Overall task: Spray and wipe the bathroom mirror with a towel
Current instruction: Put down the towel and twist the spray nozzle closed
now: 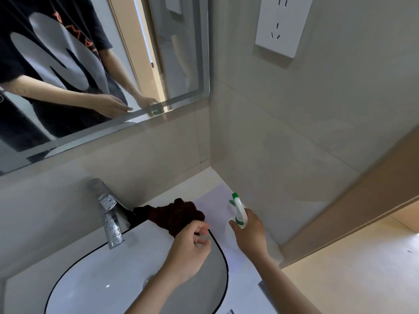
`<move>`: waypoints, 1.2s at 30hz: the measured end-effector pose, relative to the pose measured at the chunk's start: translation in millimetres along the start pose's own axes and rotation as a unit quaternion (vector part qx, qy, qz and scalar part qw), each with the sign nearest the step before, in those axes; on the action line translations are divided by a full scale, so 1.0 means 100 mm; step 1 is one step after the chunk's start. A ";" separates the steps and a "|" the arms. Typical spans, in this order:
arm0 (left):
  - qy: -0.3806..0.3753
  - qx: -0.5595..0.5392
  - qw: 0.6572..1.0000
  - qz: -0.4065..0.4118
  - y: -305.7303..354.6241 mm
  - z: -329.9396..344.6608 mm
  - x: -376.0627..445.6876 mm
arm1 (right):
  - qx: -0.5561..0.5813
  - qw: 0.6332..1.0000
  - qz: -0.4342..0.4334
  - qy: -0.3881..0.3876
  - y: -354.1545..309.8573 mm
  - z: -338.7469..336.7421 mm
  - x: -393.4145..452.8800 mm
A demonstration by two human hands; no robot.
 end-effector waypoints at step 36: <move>0.198 -0.350 0.879 0.257 1.86 -2.07 -0.69 | 0.339 0.867 -0.330 -0.155 -2.93 -0.85 -1.21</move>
Point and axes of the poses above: each hand's wrist, its own x-axis towards the middle knuckle, its own z-axis out of the palm, y = z × x, the point moved 3 cm from there along x, towards the middle knuckle, and after that the axes turned 9 degrees about y, right-handed, at the moved point
